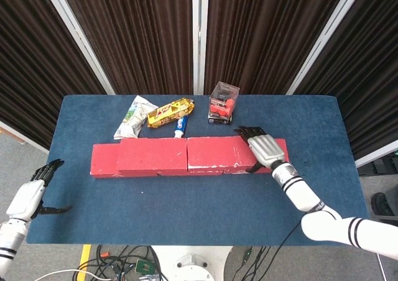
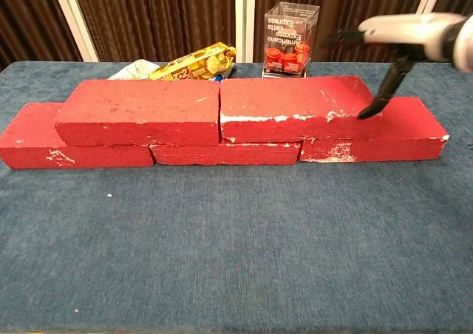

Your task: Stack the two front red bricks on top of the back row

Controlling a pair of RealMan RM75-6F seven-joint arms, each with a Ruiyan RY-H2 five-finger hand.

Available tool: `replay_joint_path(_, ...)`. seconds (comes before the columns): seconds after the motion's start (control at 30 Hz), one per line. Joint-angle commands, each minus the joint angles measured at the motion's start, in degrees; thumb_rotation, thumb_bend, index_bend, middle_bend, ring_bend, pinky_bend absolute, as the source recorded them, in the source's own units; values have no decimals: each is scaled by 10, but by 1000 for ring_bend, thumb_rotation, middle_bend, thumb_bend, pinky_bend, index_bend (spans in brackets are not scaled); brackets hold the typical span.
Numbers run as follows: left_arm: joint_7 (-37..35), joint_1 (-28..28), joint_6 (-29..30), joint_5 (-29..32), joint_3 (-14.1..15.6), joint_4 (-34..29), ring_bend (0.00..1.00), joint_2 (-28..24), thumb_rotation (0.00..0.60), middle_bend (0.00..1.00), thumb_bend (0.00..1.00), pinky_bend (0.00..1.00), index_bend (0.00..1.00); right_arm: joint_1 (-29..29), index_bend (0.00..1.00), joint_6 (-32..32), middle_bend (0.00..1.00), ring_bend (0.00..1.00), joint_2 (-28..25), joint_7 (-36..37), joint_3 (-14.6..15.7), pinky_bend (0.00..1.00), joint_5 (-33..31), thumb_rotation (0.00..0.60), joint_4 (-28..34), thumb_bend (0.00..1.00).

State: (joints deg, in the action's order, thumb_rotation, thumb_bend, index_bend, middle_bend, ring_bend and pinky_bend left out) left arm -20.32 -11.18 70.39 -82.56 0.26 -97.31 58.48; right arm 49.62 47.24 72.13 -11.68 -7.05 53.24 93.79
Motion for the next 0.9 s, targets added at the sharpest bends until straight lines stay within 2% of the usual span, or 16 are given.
replay_joint_path(0.03, 7, 4, 9, 1, -2, 1, 0, 3, 600, 0, 6, 0, 0, -69, 0, 112, 0, 0, -54, -1, 19, 0, 90, 600, 74, 0)
replay_joint_path(0.17, 29, 12, 30, 1, -5, 0, 0, 9, 600, 0, 6, 0, 0, -163, 0, 264, 0, 0, -73, -25, 61, 0, 184, 600, 100, 0)
replay_joint_path(0.3, 51, 20, 47, -7, -2, -3, 0, 11, 600, 0, 5, 0, 0, -241, 0, 341, 0, 0, -80, -13, 106, 0, 230, 600, 95, 0)
replay_joint_path(0.43, 72, 31, 72, -25, 3, 3, 0, 18, 600, 0, 0, 0, 0, -303, 0, 402, 0, 0, -64, -3, 130, 0, 264, 600, 44, 0)
replay_joint_path(0.57, 74, 45, 100, -42, 8, 20, 0, 33, 600, 0, 0, 0, 0, -358, 0, 444, 0, 0, -34, 16, 140, 0, 275, 600, -21, 0)
replay_joint_path(0.67, 82, 57, 124, -48, 9, 38, 0, 45, 600, 0, 0, 0, 0, -386, 0, 450, 0, 0, -21, 40, 144, 0, 274, 600, -55, 0)
replay_joint_path(0.9, 103, 79, 170, -60, 7, 60, 0, 68, 600, 0, 0, 0, 0, -414, 0, 442, 0, 0, -15, 70, 139, 0, 281, 600, -87, 0)
